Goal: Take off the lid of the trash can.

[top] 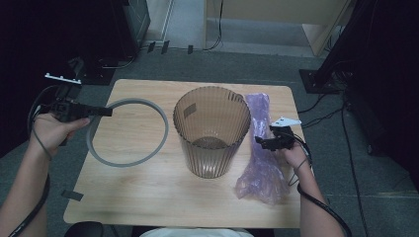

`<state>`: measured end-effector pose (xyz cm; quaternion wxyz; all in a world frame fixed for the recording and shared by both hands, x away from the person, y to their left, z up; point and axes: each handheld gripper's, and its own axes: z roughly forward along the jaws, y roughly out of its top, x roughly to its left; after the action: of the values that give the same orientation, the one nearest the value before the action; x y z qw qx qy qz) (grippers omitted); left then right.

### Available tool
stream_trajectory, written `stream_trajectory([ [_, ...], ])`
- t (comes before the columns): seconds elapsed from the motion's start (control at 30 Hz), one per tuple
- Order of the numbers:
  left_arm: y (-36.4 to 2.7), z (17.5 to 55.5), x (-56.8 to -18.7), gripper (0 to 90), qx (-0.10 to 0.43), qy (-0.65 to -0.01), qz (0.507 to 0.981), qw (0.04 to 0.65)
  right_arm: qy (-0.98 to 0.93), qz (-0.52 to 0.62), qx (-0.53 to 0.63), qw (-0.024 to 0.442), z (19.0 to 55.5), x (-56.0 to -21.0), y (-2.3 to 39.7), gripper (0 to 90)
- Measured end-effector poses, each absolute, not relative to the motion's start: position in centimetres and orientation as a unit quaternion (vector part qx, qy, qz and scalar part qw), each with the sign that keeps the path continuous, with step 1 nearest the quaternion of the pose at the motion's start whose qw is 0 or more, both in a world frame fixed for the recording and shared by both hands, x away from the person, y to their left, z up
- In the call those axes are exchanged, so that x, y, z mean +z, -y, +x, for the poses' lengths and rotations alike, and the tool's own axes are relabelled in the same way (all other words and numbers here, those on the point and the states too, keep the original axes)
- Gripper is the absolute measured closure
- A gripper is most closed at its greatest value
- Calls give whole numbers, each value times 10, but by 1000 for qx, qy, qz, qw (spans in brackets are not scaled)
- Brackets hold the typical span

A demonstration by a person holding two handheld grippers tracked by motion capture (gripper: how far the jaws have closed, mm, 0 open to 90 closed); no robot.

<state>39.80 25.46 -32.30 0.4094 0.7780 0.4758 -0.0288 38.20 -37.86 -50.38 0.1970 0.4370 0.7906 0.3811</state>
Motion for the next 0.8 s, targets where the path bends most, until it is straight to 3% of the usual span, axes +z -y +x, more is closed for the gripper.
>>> stream_trajectory([
  [0.8,-247,407,-371,832,-45,-490,760,425,-794,435,377,194,381,-504,376,161],
])
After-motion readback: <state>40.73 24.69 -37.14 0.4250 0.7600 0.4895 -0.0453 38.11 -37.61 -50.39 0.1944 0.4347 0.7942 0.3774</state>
